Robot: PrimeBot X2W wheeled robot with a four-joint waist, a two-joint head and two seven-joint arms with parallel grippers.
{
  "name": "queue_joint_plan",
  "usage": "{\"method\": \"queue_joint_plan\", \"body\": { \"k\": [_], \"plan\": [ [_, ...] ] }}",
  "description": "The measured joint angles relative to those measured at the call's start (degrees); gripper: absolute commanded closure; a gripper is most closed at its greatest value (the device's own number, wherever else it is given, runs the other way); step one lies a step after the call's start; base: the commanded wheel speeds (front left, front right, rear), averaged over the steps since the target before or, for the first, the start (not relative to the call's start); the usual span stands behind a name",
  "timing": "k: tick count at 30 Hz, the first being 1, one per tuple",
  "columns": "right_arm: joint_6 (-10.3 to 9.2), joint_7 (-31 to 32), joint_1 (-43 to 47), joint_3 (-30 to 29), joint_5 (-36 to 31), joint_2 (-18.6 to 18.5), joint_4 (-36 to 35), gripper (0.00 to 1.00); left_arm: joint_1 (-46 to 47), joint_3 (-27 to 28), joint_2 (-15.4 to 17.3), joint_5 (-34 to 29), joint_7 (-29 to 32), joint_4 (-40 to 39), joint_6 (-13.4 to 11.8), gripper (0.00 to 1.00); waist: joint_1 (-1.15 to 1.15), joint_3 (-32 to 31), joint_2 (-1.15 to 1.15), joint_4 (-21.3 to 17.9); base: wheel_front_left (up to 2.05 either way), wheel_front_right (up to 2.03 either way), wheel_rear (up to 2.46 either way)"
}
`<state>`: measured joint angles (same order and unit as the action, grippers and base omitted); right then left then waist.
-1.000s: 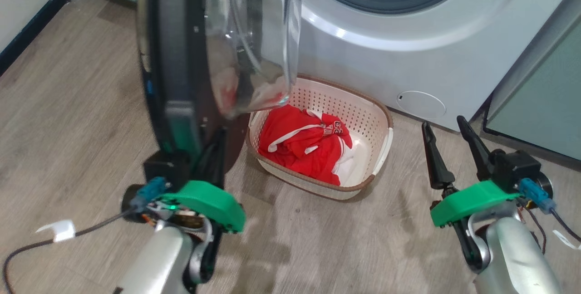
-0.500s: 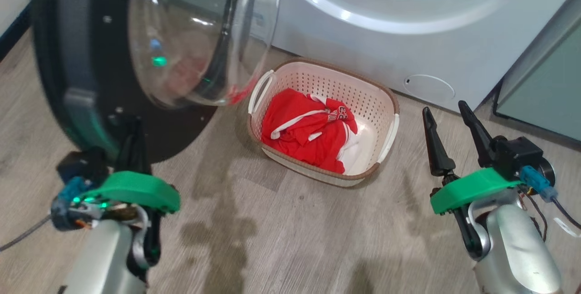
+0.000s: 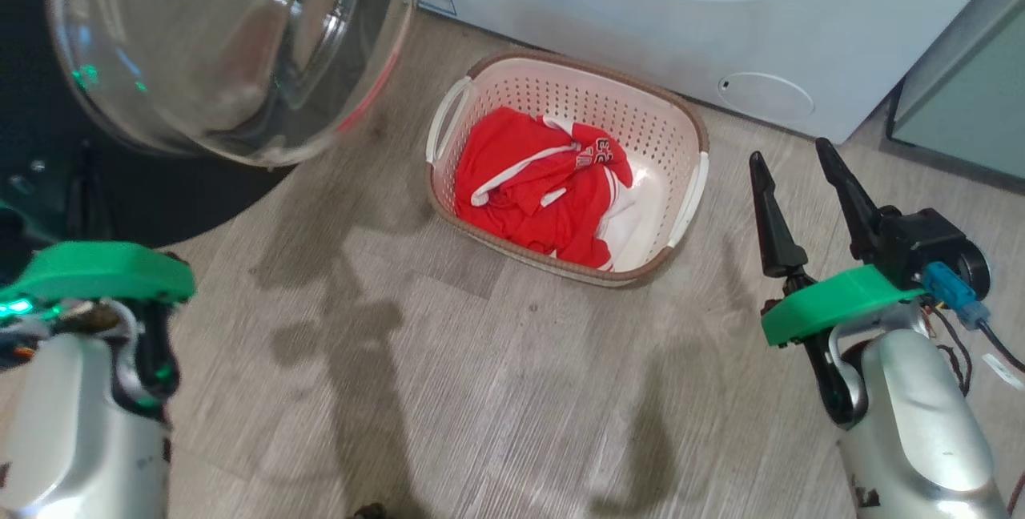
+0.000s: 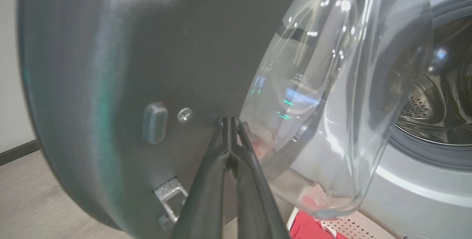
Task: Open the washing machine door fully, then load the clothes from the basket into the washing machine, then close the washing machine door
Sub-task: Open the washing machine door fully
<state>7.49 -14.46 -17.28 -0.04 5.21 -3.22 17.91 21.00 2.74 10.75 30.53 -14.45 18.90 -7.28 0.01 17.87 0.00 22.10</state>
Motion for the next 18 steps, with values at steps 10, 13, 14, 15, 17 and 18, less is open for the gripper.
{"method": "queue_joint_plan", "body": {
  "k": [10, 13, 14, 15, 17, 18],
  "plan": [
    [0.0, 0.01, -0.65, -0.43, -0.22, -0.01, -0.37, 0.0, 4.76, 10.0, -1.64, -3.58, 0.0, 5.49, 6.32, 1.0, 0.0, 1.82, 0.0, -0.17, 0.0, 0.0, 0.0],
    [0.0, 0.01, -1.08, -0.49, -0.22, -0.01, -0.44, 0.0, 5.86, 11.59, -1.69, -4.6, 0.0, 6.76, 7.46, 1.0, 0.0, 1.9, 0.0, -0.12, 0.0, 0.0, 0.0],
    [0.0, 0.01, -1.11, -0.51, -0.22, -0.01, -0.48, 0.0, 6.34, 12.29, -1.76, -5.13, 0.0, 7.32, 8.0, 1.0, 0.0, 1.91, 0.0, -0.11, 0.0, 0.0, 0.0],
    [0.0, 0.01, -1.1, -0.52, -0.22, -0.01, -0.47, 0.0, 6.75, 12.88, -1.85, -5.68, 0.0, 7.83, 8.4, 1.0, 0.0, 1.9, 0.0, -0.11, 0.0, 0.0, 0.0],
    [0.0, 0.01, -1.1, -0.54, -0.21, -0.01, -0.46, 0.0, 7.49, 14.24, -2.24, -6.77, 0.0, 8.54, 9.2, 1.0, 0.0, 1.81, 0.0, -0.17, 0.0, 0.0, 0.0],
    [0.0, 0.01, -1.1, -0.53, -0.2, -0.01, -0.45, 0.0, 7.71, 14.83, -2.44, -7.32, 0.0, 8.8, 9.43, 1.0, 0.0, 1.73, 0.0, -0.23, 0.0, 0.0, 0.0]
  ]
}}
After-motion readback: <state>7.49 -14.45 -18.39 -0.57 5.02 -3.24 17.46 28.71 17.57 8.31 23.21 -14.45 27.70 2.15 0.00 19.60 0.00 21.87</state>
